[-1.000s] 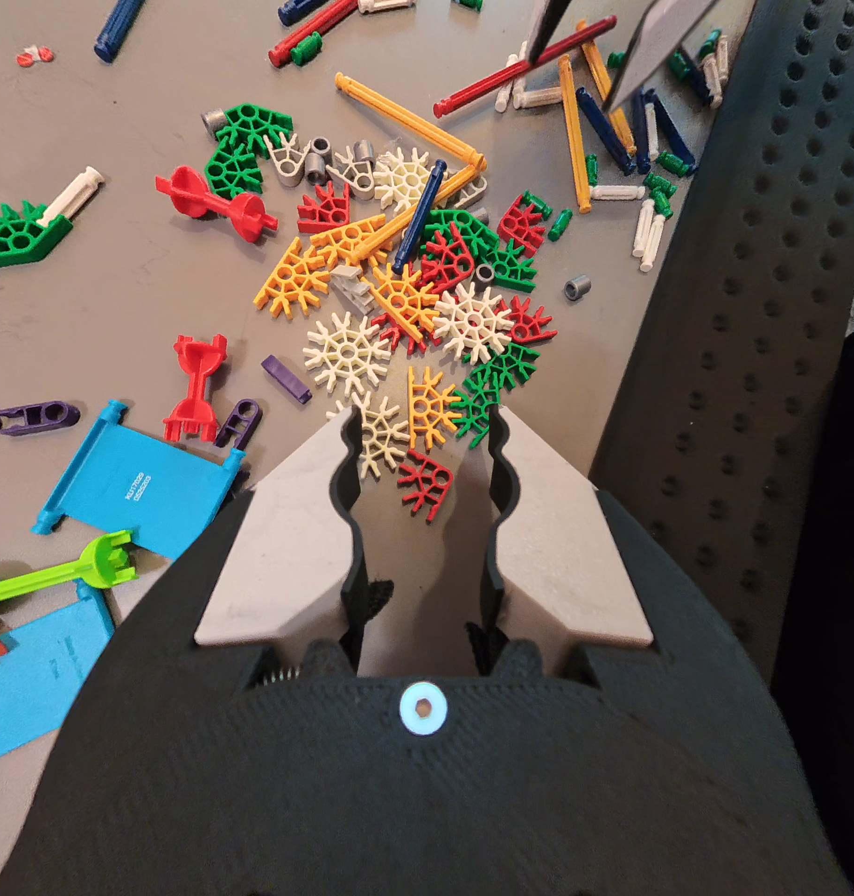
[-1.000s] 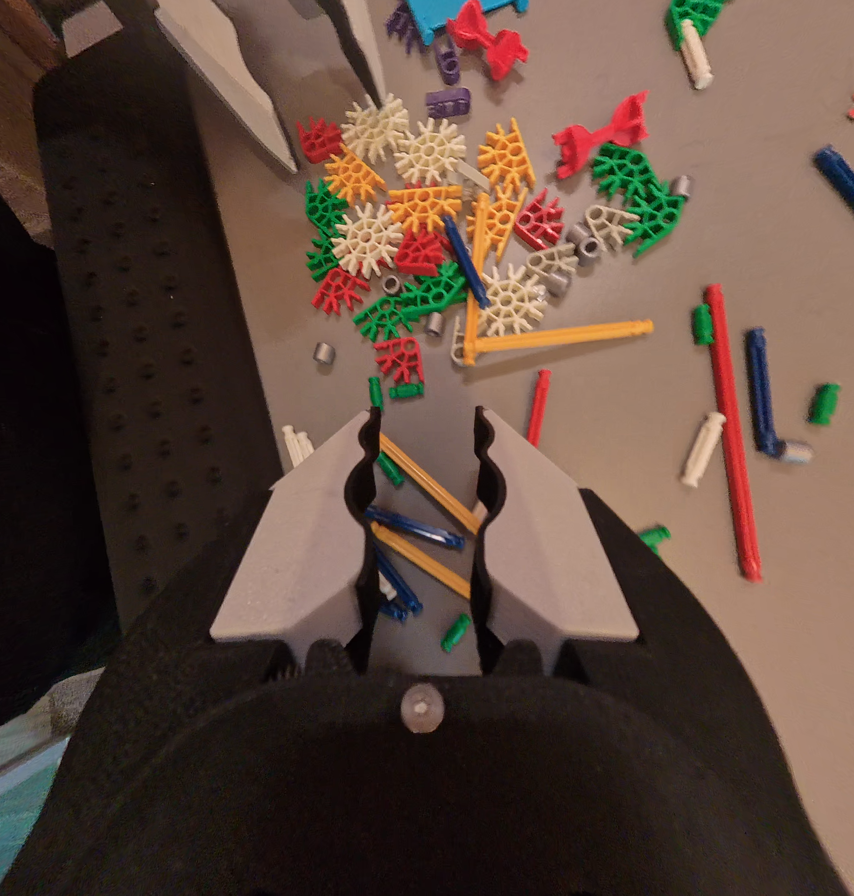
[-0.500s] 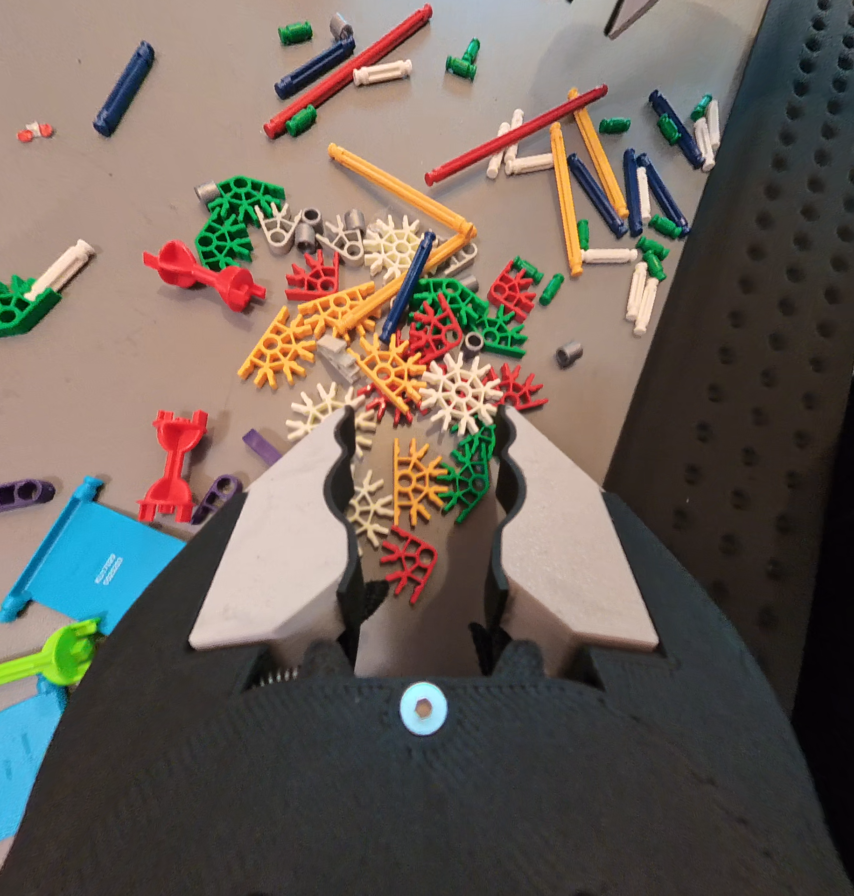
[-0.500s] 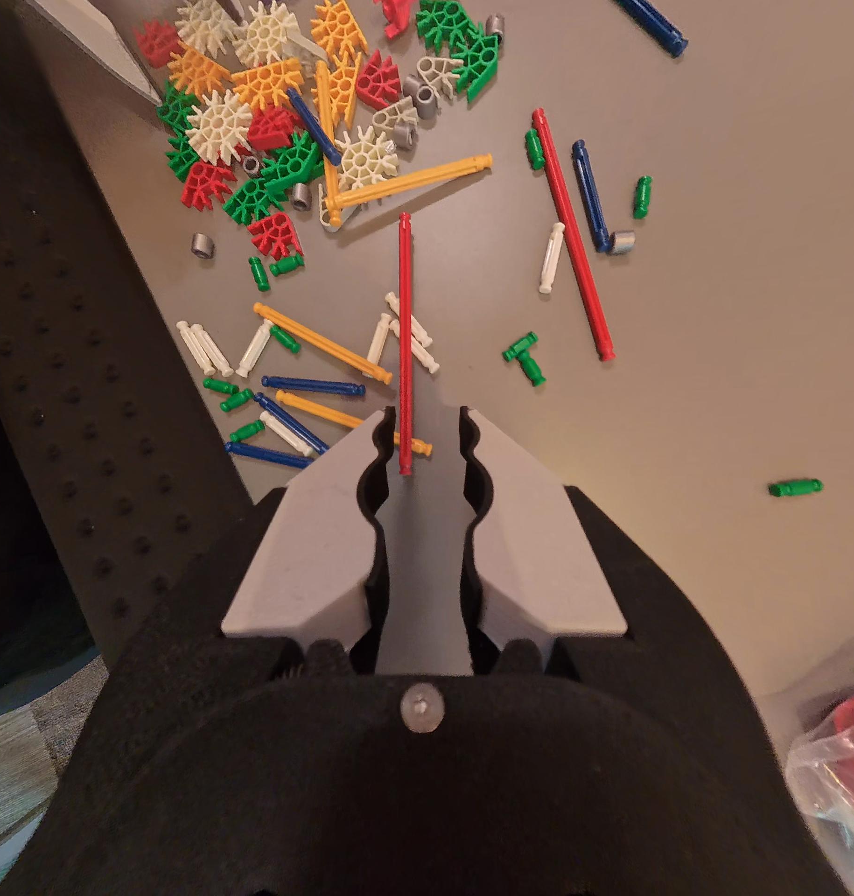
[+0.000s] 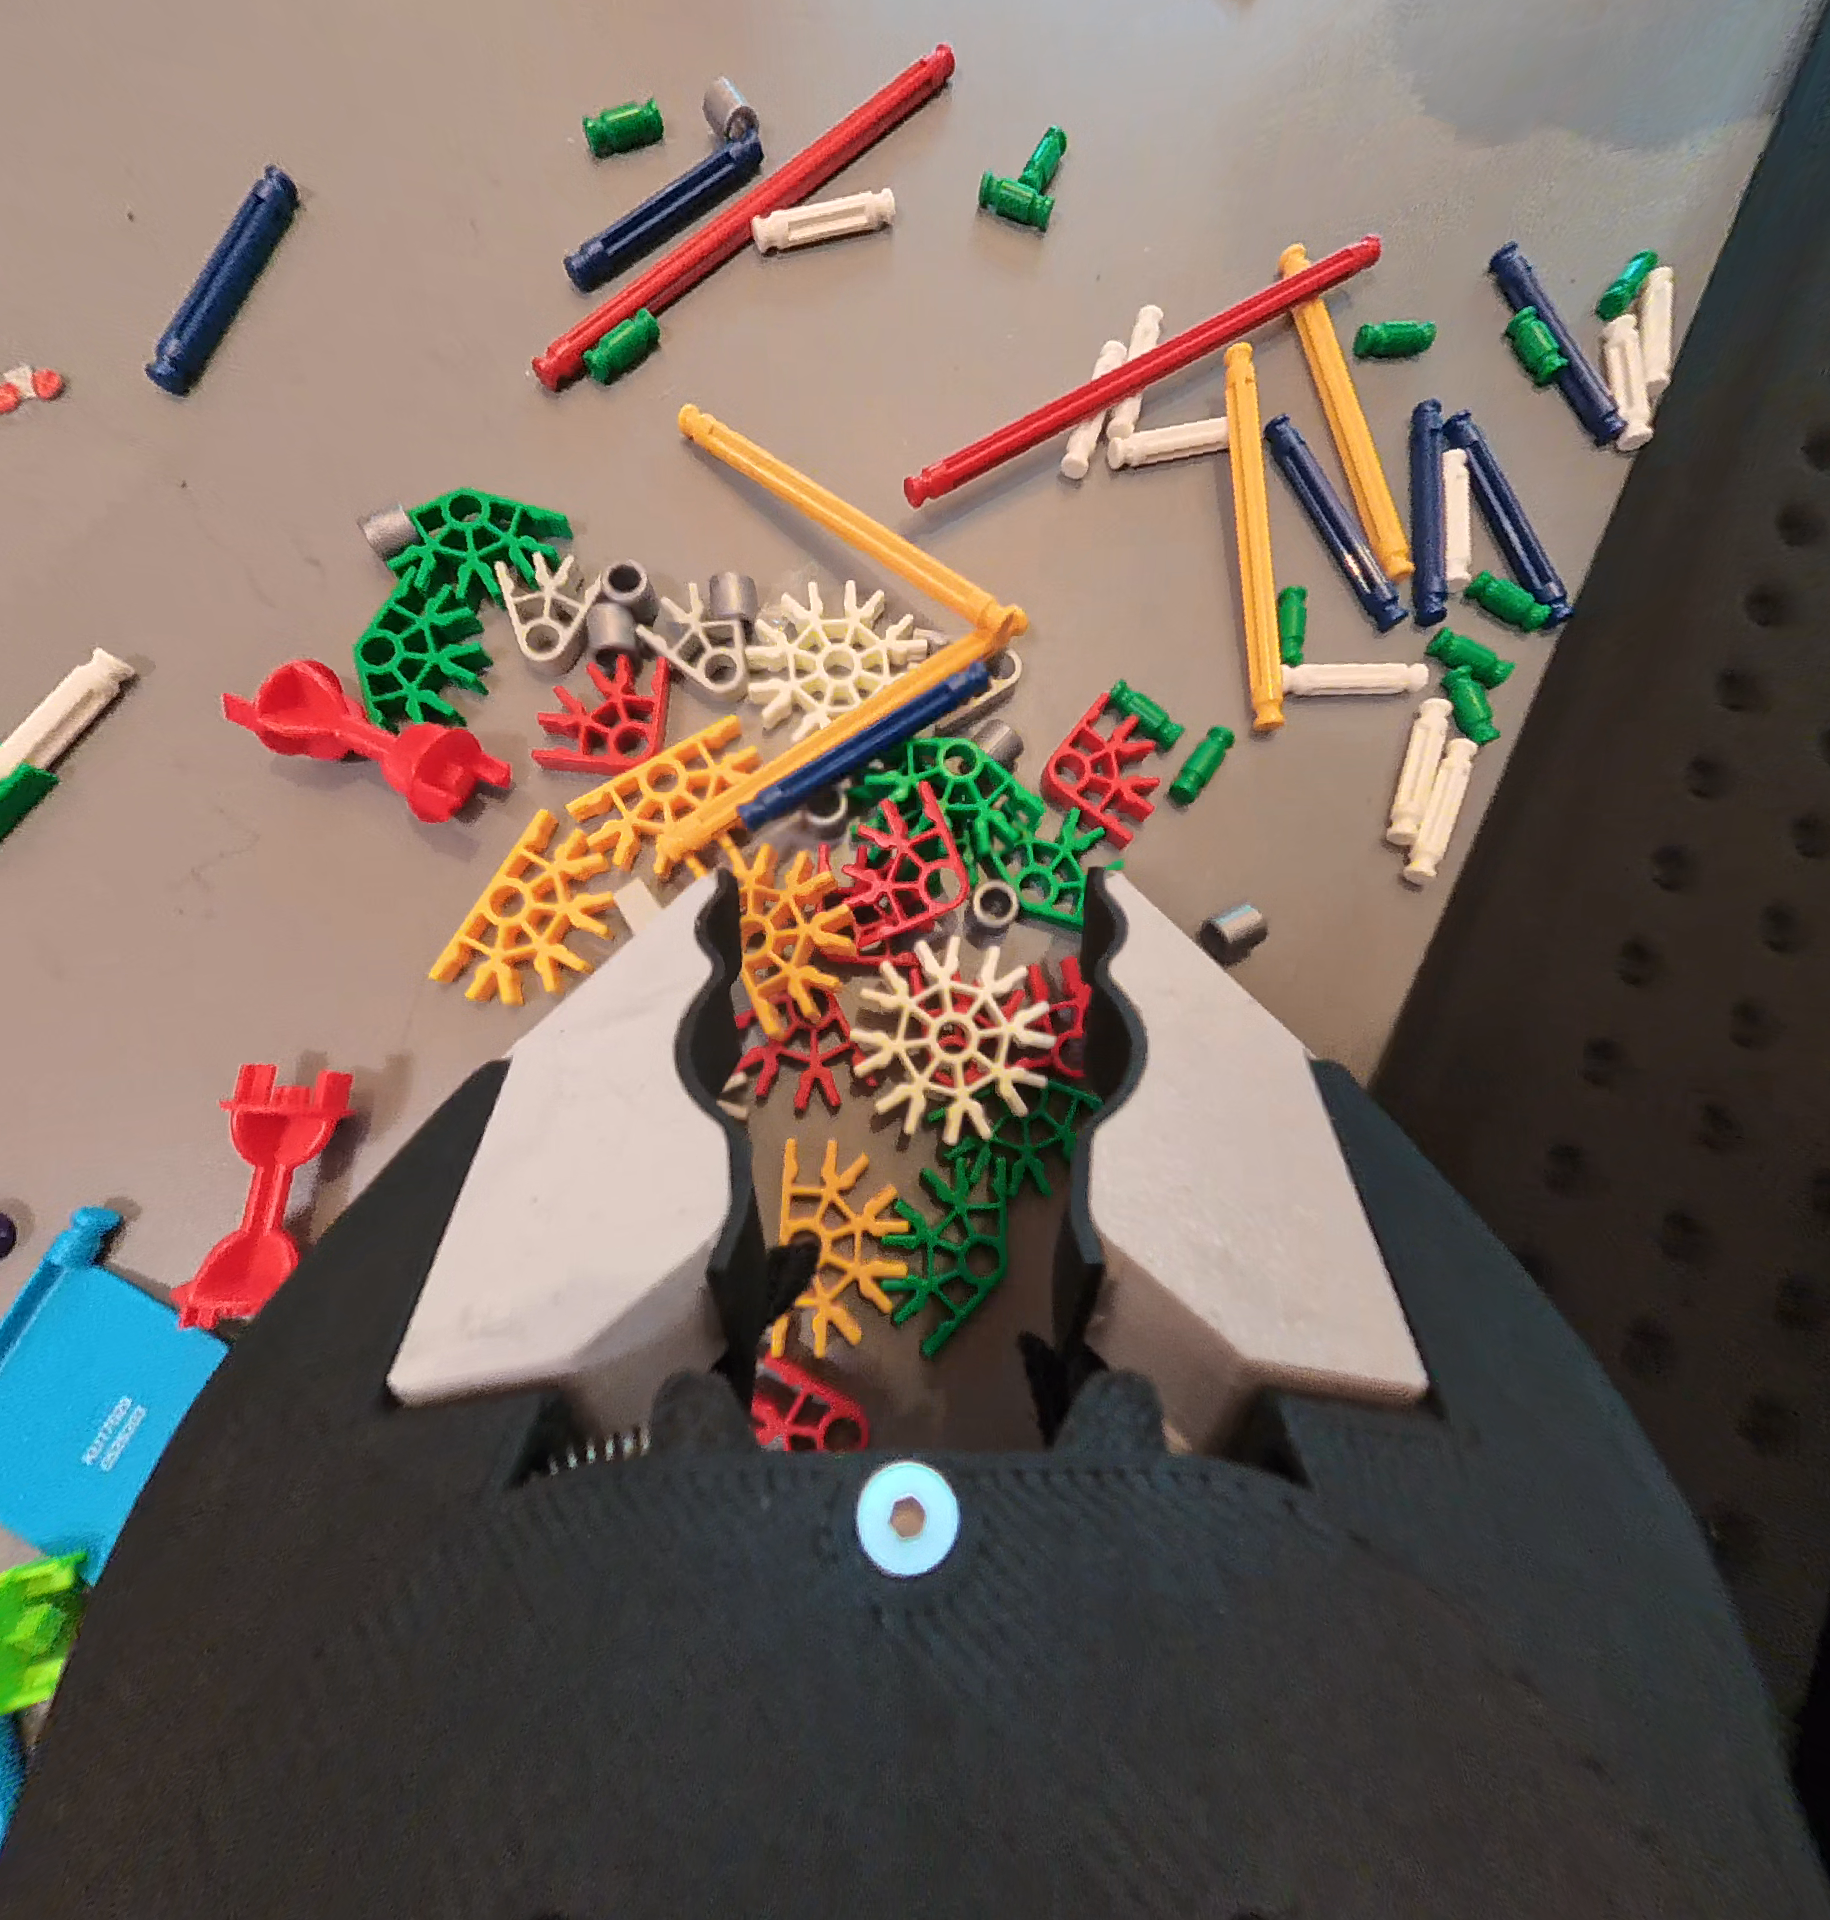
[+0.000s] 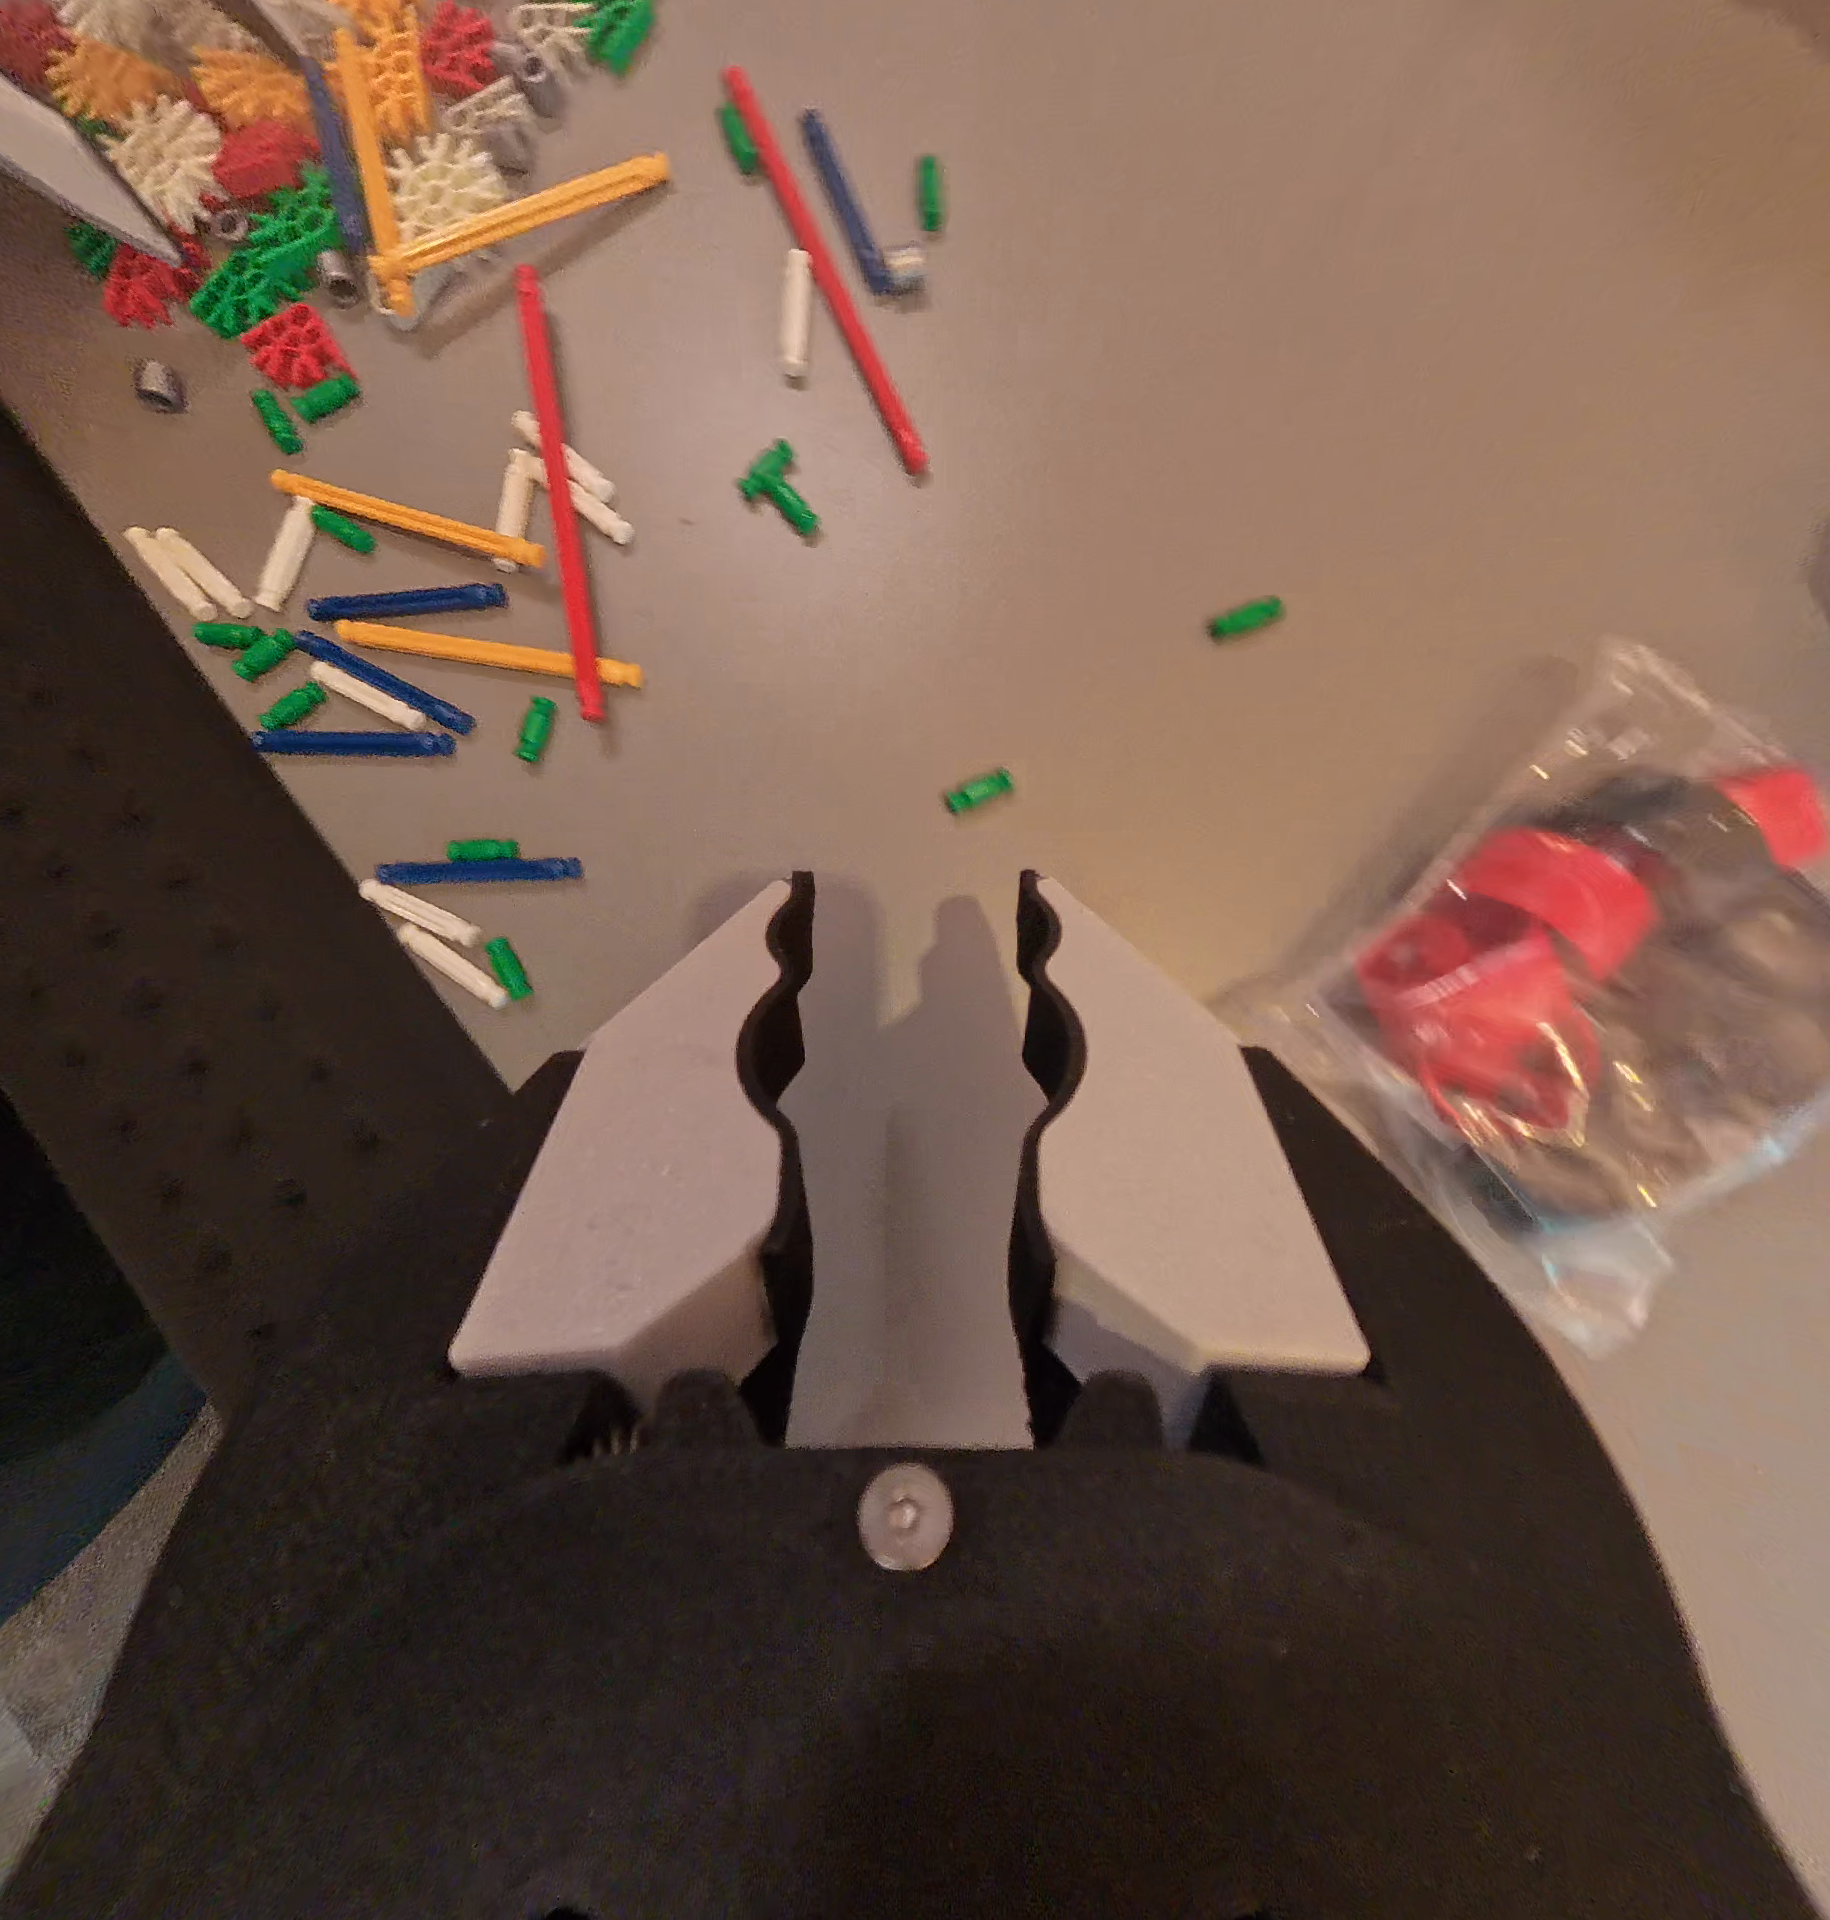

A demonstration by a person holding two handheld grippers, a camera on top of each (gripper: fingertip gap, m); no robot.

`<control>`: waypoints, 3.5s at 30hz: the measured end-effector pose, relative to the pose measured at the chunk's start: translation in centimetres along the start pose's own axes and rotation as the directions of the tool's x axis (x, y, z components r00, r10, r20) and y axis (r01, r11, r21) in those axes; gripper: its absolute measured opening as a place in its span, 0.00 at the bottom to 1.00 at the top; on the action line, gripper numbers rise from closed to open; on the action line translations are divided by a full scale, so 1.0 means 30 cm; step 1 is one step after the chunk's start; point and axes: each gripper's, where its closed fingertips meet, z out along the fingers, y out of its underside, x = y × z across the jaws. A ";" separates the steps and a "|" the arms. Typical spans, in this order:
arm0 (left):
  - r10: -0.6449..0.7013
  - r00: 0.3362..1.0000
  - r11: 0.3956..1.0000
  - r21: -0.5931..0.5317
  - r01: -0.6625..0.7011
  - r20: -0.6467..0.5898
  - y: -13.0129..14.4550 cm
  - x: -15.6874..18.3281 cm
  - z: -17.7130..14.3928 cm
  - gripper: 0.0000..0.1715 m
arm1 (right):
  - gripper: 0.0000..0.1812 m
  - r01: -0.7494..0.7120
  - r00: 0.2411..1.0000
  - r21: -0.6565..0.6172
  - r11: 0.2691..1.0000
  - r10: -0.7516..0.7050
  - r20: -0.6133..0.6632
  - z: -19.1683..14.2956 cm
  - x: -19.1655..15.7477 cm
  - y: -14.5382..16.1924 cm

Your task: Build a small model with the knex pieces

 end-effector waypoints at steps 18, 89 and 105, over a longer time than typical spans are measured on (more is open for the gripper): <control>0.067 0.998 0.997 0.034 -0.067 -0.011 -0.081 0.103 0.053 0.20 | 0.20 -0.026 0.999 0.056 0.998 0.023 0.046 0.004 -0.031 0.059; -0.184 0.919 0.982 0.023 0.188 0.349 0.278 -0.406 -0.381 0.20 | 0.21 0.191 0.915 0.109 0.976 -0.217 0.339 0.412 -0.482 -0.426; -0.539 0.715 0.841 0.233 0.488 0.447 0.393 -0.739 -0.405 0.08 | 0.21 0.149 0.935 0.110 0.983 -0.176 0.308 0.385 -0.468 -0.402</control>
